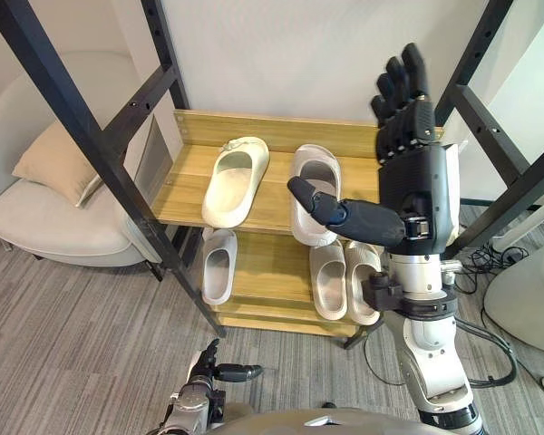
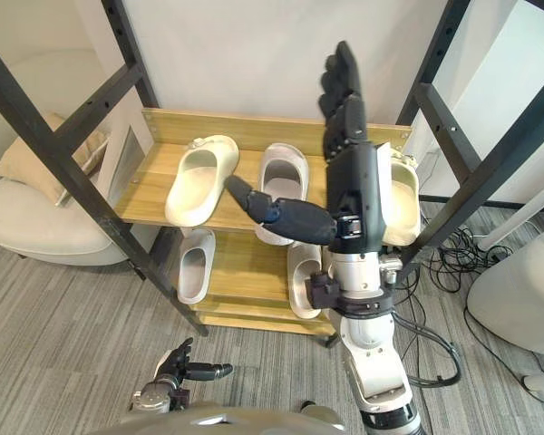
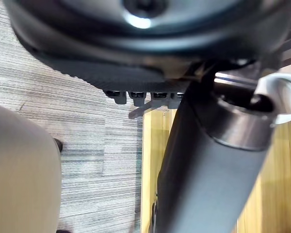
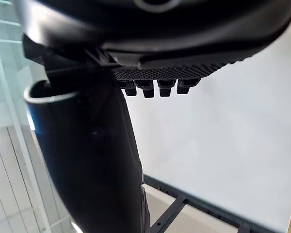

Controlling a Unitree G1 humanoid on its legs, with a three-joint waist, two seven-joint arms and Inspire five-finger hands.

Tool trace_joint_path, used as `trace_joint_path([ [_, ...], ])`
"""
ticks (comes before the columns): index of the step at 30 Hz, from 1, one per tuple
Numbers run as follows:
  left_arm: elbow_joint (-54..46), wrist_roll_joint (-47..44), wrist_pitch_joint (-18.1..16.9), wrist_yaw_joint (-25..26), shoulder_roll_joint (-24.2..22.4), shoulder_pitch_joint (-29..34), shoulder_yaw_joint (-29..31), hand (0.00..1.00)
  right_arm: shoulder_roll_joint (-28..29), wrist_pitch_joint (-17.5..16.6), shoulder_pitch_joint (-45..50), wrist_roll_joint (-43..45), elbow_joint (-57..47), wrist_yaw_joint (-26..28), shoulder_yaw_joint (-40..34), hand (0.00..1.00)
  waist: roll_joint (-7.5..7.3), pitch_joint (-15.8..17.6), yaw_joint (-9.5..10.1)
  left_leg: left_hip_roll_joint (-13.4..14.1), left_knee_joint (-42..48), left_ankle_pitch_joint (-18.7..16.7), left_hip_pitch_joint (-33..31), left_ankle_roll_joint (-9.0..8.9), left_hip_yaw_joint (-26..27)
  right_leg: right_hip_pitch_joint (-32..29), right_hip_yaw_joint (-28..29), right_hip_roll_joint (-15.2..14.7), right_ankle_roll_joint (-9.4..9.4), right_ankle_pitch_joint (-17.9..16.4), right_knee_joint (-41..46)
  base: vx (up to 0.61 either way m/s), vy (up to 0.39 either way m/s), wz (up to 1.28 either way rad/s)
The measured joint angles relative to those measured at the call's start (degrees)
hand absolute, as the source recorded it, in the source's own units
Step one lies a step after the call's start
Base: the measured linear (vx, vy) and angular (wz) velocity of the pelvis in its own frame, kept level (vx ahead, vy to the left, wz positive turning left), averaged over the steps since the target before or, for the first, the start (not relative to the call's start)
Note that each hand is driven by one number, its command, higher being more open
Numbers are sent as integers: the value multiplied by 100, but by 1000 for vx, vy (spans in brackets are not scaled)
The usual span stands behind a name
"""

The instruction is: Organize the slippers on the shoe rack

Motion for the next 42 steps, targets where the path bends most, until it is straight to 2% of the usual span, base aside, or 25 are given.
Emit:
trace_joint_path([
  [6,-81,7,2,-8,-11,54,31,100,-216,141,-3,-980,78,-389,-576,100,4,-1,-12,0,-8,0,-1,0,-3,3,-1,0,0,0,-4,0,0,0],
  [11,-112,13,2,-36,-17,75,51,100,-275,364,-12,-1496,383,-486,-808,100,7,-2,-18,-1,-13,0,-6,1,-9,1,-4,1,0,0,-6,0,0,0],
  [16,-121,13,10,-120,-17,77,71,100,-333,684,-25,-1618,749,-486,-915,100,5,-2,-18,-2,-27,0,-18,1,-10,-12,-5,1,0,0,-17,0,0,0],
  [26,-168,11,13,-195,-2,91,73,100,-443,991,-56,-1631,1850,-391,-871,100,-18,4,-5,-11,-90,0,-40,1,4,13,-7,13,27,87,-202,0,0,0],
  [42,-208,-5,11,-245,55,64,77,100,-514,1025,-779,-1476,2584,-174,-467,100,-123,61,46,-26,-92,16,-181,13,-69,4,-89,24,25,201,-396,-5,-1,3],
])
